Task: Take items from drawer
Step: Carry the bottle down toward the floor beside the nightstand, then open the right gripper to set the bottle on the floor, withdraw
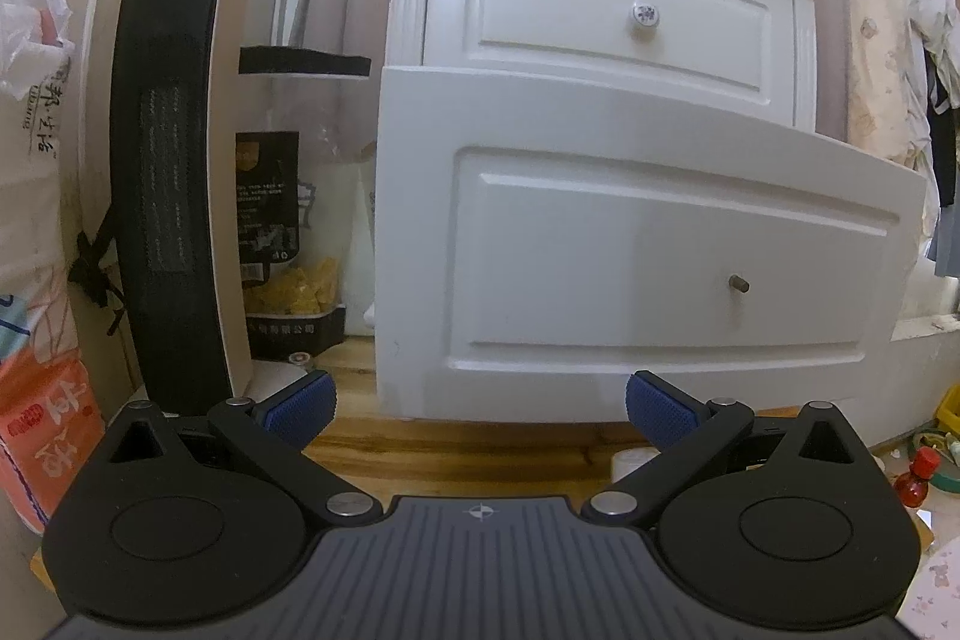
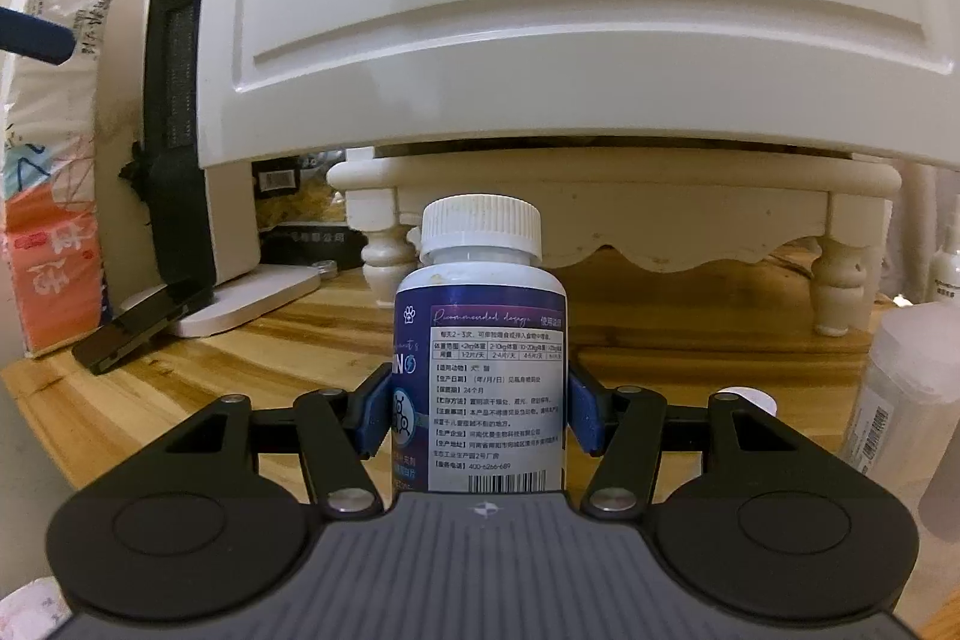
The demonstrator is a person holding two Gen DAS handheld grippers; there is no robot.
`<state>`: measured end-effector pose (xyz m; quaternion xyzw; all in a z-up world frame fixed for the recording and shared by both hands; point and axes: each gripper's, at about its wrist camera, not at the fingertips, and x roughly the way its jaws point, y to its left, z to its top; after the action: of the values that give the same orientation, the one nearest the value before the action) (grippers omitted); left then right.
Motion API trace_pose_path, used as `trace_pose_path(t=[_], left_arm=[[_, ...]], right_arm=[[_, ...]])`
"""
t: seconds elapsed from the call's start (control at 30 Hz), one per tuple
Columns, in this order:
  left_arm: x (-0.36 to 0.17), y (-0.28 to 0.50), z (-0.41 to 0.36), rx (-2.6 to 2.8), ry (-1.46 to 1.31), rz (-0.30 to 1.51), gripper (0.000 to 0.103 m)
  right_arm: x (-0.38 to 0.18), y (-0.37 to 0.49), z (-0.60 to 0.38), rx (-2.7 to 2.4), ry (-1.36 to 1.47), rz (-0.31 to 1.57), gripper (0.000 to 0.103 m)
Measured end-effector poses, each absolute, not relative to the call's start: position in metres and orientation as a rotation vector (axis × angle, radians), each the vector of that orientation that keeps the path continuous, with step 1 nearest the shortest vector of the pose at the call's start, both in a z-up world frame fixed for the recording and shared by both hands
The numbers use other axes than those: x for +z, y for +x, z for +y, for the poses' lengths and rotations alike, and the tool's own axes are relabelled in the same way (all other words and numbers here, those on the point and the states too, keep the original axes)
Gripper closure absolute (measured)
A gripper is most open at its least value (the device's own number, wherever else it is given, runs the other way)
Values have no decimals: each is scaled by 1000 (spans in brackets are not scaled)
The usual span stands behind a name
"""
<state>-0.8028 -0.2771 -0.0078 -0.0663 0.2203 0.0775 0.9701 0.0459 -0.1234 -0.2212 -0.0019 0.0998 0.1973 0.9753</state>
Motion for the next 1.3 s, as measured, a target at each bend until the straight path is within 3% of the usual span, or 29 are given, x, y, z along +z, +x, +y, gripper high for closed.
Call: trace_pose_path(t=[0.27,0.9,0.97,1.0,1.03,1.23,1.3], left_arm=[[-13,-799,-274,162,-139,462,0],[-19,-792,-285,143,-110,474,0],[-20,-791,-285,148,-109,476,0],[-20,-791,-285,151,-109,476,0],[-21,-790,-285,155,-109,476,0],[-20,-789,-285,161,-117,479,0],[-19,-789,-284,173,-118,475,0]], right_arm=[[-236,34,-119,388,-78,157,45],[-238,55,-118,319,-2,270,44],[-238,55,-120,315,23,275,39],[-238,55,-121,313,37,277,23],[-238,54,-123,309,53,278,17],[-231,45,-130,338,98,269,14],[-226,40,-133,349,108,258,1]])
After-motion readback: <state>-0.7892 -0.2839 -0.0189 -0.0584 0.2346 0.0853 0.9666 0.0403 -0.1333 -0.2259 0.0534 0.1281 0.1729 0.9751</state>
